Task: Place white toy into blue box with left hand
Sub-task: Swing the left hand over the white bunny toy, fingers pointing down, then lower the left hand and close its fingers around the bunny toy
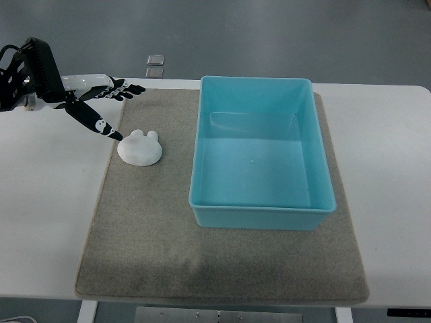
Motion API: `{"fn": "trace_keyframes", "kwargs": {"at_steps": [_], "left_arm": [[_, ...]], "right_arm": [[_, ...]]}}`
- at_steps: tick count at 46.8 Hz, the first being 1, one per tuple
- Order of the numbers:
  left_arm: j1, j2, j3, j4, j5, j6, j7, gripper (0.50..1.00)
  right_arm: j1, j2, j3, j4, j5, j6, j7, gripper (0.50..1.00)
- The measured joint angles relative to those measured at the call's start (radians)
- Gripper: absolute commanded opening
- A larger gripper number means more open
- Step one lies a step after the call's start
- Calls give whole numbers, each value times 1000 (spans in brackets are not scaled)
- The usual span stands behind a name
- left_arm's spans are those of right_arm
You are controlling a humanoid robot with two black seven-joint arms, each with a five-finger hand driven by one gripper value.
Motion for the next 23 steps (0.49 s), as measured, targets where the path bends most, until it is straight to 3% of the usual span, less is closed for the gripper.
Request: {"fn": "trace_keyframes", "kwargs": {"at_steps": [23], "left_arm": [[3,10,71,-41,168,55,-1,979]], "right_arm": [[0,0,0,0,0,0,1,936]]}}
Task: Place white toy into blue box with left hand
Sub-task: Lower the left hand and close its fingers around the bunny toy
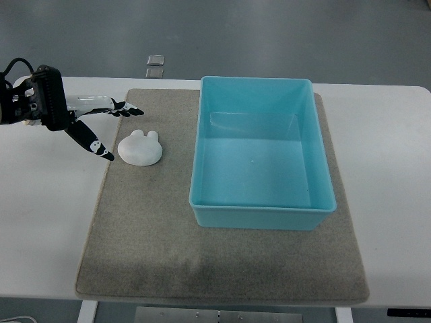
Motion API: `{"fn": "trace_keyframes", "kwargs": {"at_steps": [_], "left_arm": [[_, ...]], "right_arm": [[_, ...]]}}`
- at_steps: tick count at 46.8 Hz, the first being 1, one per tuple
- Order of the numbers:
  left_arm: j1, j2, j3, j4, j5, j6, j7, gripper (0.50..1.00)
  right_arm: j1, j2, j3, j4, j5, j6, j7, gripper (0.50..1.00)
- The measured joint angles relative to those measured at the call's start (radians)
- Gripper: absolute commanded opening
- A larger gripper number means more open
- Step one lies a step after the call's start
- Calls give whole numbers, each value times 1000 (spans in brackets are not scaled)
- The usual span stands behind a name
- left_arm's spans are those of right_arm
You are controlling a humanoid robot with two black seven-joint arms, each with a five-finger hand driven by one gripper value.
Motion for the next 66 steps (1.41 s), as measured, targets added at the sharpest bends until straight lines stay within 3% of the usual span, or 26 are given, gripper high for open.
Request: {"fn": "trace_keyframes", "kwargs": {"at_steps": [20,58,62,66], "left_arm": [[9,-47,21,-2,3,85,1,943],[36,-83,58,-13,47,159,1,861],[40,-83,59,-13,47,169,1,814],[45,-85,63,-12,47,183,1,718]], "right_arm": [[0,0,0,0,0,0,0,936],[0,0,0,0,0,0,0,936],[0,0,0,0,0,0,0,936],[0,0,0,0,0,0,0,936]]}}
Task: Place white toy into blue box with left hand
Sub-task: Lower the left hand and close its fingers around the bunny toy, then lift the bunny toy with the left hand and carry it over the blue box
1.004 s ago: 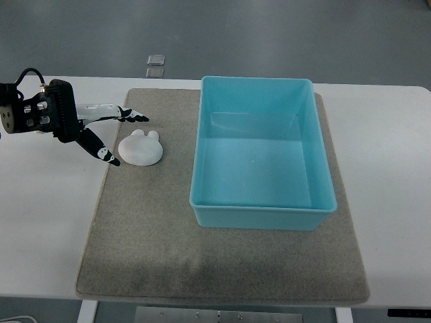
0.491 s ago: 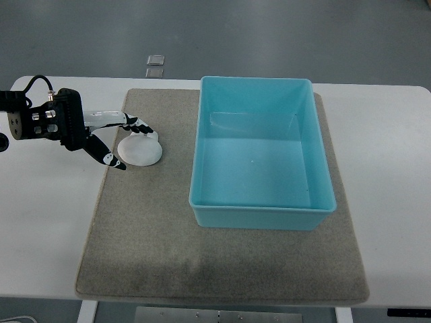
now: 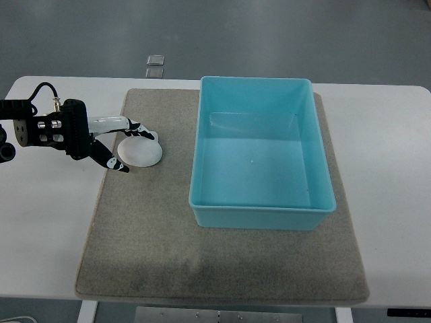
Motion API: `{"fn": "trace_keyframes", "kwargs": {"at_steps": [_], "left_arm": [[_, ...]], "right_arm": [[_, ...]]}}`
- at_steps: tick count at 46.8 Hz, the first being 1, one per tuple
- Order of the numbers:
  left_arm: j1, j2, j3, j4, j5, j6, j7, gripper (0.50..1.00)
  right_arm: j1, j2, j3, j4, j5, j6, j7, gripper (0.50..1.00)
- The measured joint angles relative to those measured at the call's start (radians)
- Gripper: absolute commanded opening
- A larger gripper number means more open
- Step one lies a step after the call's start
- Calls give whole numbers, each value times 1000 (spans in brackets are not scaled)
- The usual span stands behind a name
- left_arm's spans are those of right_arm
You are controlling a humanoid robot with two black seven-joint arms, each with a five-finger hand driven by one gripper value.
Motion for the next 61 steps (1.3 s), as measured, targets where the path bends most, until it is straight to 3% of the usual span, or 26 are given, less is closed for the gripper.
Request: {"fn": "trace_keyframes", "kwargs": {"at_steps": [6,7,28,47,55,61], "left_arm": [[3,-13,0,3,0,7,4,508],[4,-16,1,4,0,7,5,500],[0,-27,0,8,-1,40,7,500],[-98,8,-141,6,-6,47,0,500],[-150,-19,-172,-21,-8,37,1,500],[-162,-95,-179,-41,-11,36,2,500]], "right_arm": [[0,0,0,0,0,0,0,936],[0,0,0,0,0,0,0,936],[0,0,0,0,0,0,-1,936],[0,0,0,0,0,0,0,936],[0,0,0,0,0,-1,0,936],[0,0,0,0,0,0,0,936]]}}
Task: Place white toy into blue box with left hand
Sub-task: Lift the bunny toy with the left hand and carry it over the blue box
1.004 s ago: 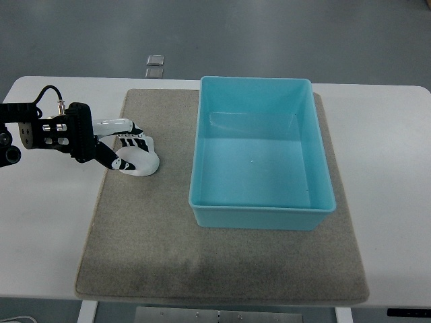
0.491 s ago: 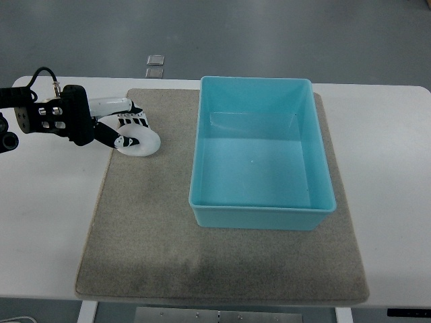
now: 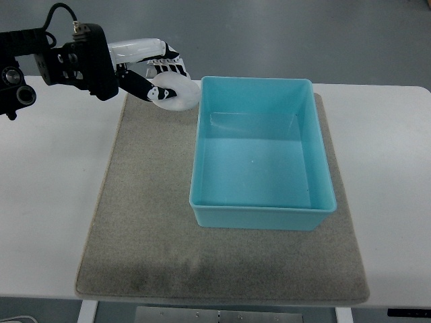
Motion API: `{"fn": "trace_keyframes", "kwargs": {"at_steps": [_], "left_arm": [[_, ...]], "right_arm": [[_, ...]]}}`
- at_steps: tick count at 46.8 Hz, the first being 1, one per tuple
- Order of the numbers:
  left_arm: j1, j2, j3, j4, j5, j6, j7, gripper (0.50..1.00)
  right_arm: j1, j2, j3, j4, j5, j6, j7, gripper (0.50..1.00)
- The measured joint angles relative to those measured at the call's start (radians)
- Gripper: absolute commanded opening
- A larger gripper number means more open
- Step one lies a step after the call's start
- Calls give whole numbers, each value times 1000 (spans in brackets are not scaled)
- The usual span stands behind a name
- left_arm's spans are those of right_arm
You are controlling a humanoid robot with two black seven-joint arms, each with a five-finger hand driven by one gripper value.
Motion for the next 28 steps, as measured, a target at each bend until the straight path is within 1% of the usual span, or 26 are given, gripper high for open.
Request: {"fn": "trace_keyframes", "kwargs": {"at_steps": [16,28], "left_arm": [[8,-196,-17,8,-13,12,7,500],[44,-286,-7,28,-11,14,7,501]], "right_arm": [[0,0,0,0,0,0,-1,936],[0,0,0,0,0,0,0,936]]}}
